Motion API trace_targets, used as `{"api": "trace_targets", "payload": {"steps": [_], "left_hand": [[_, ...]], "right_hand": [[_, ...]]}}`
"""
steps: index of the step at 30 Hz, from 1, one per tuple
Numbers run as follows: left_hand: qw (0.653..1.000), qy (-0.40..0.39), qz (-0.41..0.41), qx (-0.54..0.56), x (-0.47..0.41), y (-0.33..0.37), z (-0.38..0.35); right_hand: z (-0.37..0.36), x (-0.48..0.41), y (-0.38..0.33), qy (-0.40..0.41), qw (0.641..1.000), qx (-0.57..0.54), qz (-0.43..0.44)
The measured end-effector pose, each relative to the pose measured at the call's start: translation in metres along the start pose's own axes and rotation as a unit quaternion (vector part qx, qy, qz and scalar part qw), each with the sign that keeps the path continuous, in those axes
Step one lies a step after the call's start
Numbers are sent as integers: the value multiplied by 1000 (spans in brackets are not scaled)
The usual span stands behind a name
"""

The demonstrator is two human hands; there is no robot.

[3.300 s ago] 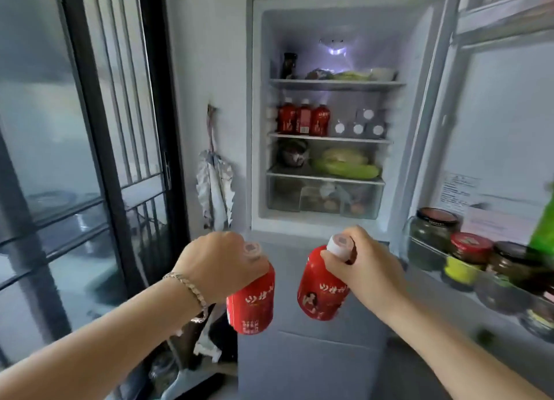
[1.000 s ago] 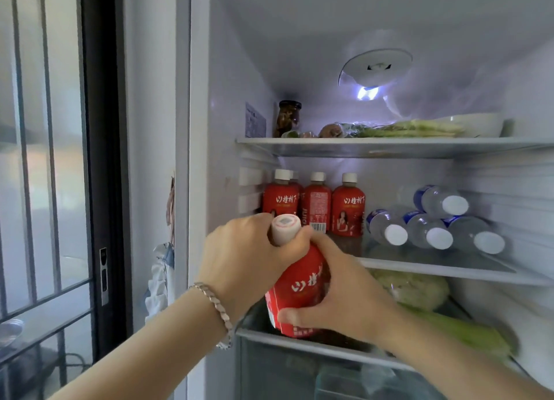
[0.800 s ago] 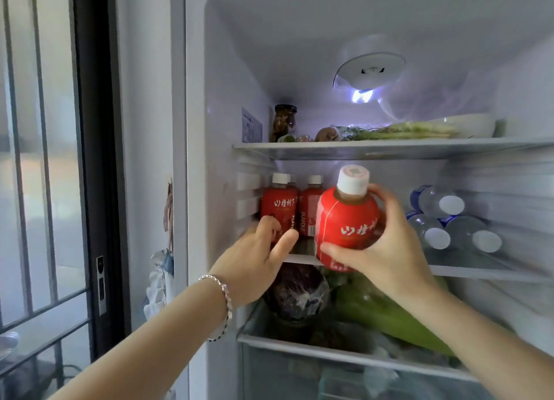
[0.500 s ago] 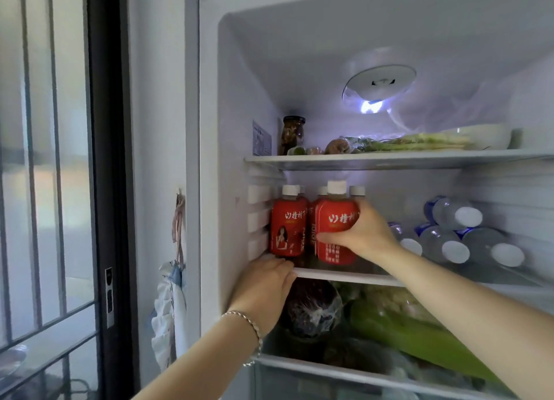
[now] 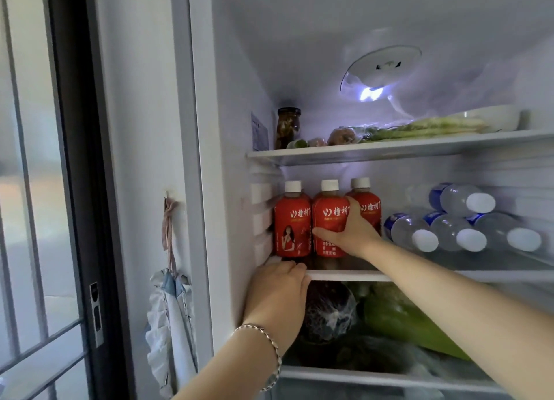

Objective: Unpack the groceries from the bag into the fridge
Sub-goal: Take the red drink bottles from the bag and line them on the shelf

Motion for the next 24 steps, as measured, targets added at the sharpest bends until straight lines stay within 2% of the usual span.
{"api": "trace_targets", "payload": {"steps": [4,6,9,11,13,16,19,21,24], "left_hand": [[999,-43,-6,2,2,-3,-5],[999,-37,-5,3,1,-4,-6],[999,-45,20,5,0,0,3],[992,-123,21,-17,2,1,7],[980,-185,13,-69,4,3,12],[956,-273,49,-95,4,13,26],[961,-243,125,-45,14,36,64],[957,-249,143,-46,39,58,99],[915,-344,178,-109,104,86,145]], "right_hand": [[2,1,-1,-31,999,14,-26],[5,7,-1,-53,997,44,-28],[18,25,0,-16,990,136,37],[32,43,-3,14,972,218,82],[44,60,-8,-3,958,256,126],[58,85,-17,-33,955,242,170],[66,113,-22,-38,951,199,232],[65,138,-23,-80,946,173,262],[47,184,-21,-194,916,192,293]]}}
Point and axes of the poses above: each hand's wrist, its own x-axis away from the middle knuckle, its own z-axis out of the back of the hand, y = z × x, the point moved 3 cm from there along -x, towards the middle knuckle, and after that the axes turned 14 degrees about y, right-handed, at the moved point
